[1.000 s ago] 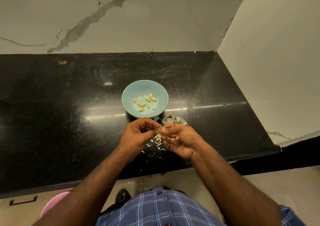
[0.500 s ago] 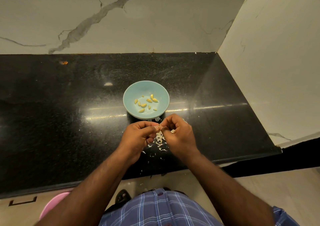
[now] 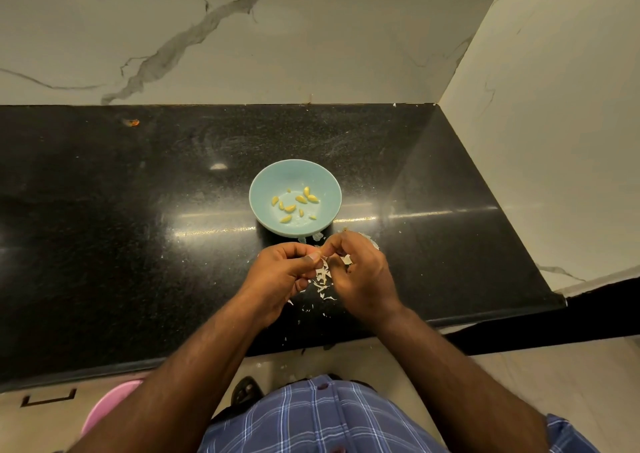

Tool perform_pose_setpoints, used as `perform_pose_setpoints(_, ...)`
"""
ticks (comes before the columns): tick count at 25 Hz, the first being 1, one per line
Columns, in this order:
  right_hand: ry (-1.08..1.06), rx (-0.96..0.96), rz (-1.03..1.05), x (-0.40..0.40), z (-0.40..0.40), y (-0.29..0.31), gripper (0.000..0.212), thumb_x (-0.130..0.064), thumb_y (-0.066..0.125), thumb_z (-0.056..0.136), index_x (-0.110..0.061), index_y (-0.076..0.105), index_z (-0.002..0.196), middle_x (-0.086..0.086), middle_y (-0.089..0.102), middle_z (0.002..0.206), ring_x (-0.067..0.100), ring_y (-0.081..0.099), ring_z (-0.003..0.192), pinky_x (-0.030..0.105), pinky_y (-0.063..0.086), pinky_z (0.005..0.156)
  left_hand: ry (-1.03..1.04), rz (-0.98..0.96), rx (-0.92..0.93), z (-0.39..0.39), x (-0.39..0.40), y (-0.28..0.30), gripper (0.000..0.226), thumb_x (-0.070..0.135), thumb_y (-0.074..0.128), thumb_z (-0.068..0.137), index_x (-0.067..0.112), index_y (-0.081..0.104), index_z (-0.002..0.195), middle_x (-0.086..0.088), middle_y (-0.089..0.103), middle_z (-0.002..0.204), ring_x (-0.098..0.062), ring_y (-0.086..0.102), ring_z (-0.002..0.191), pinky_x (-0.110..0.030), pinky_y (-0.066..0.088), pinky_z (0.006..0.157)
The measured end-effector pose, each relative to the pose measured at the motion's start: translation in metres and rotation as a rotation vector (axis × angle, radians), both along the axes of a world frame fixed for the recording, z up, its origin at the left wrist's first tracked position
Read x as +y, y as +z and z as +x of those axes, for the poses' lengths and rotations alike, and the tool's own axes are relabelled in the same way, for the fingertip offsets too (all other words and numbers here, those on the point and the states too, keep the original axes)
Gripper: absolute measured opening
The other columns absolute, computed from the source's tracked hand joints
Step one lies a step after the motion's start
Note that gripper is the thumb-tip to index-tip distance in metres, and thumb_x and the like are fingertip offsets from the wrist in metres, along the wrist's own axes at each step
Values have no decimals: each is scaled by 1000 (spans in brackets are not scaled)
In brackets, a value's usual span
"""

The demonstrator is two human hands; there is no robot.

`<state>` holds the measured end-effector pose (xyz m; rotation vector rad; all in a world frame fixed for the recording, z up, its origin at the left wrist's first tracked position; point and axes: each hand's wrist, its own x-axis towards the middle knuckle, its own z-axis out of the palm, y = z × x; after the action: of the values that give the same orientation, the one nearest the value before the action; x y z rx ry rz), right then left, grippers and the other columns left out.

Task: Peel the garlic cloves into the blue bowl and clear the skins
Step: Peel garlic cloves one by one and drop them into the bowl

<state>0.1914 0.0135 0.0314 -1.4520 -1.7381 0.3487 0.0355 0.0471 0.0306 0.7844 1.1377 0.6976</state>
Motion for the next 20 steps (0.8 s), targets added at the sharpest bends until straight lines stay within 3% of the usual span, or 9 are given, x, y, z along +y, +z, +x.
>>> perform_pose_setpoints(4, 13, 49, -30, -1, 1, 0, 19, 6, 65, 82, -12, 64, 87, -2, 65, 82, 10, 57, 77, 17, 46, 67, -14, 39, 13, 0, -2, 0, 9, 8, 65, 97, 9, 73, 93, -3, 71, 81, -9, 57, 68, -22, 45, 61)
perform_pose_setpoints(8, -75, 368, -263, 0, 0, 5, 17, 1, 70, 86, -15, 63, 87, -3, 67, 78, 13, 65, 72, 30, 56, 64, 1, 140, 37, 0, -3, 1, 3, 11, 71, 92, 12, 74, 92, -2, 71, 81, -6, 59, 67, -19, 44, 57)
perform_pose_setpoints(11, -84, 490, -360, 4, 2, 8, 16, 2, 74, 86, -10, 63, 87, 11, 68, 80, 23, 65, 72, 38, 57, 68, 38, 244, 60, 0, -6, 4, 5, 7, 74, 88, 10, 75, 92, -3, 74, 79, -4, 66, 67, -15, 48, 57)
perform_pose_setpoints(15, -68, 918, -630, 9, 4, 18, 24, 15, 67, 83, -7, 60, 81, 15, 63, 76, 21, 62, 71, 33, 55, 67, 29, 315, 62, -4, -8, 3, 10, 5, 73, 89, 10, 76, 97, -8, 77, 87, -13, 72, 78, -19, 53, 66)
perform_pose_setpoints(17, -92, 1103, -761, 10, 5, 21, 27, 18, 63, 84, -8, 58, 82, 12, 62, 76, 19, 64, 68, 30, 54, 66, 34, 332, 51, -3, -10, 3, 10, 3, 72, 89, 9, 75, 97, -5, 76, 84, -8, 69, 75, -17, 51, 64)
perform_pose_setpoints(20, -90, 1099, -715, 8, 3, 20, 25, 15, 65, 85, -8, 58, 84, 10, 62, 77, 18, 64, 69, 32, 54, 69, 26, 316, 57, -1, -11, 3, 6, 6, 70, 92, 7, 74, 96, -2, 72, 77, -4, 63, 66, -15, 48, 58)
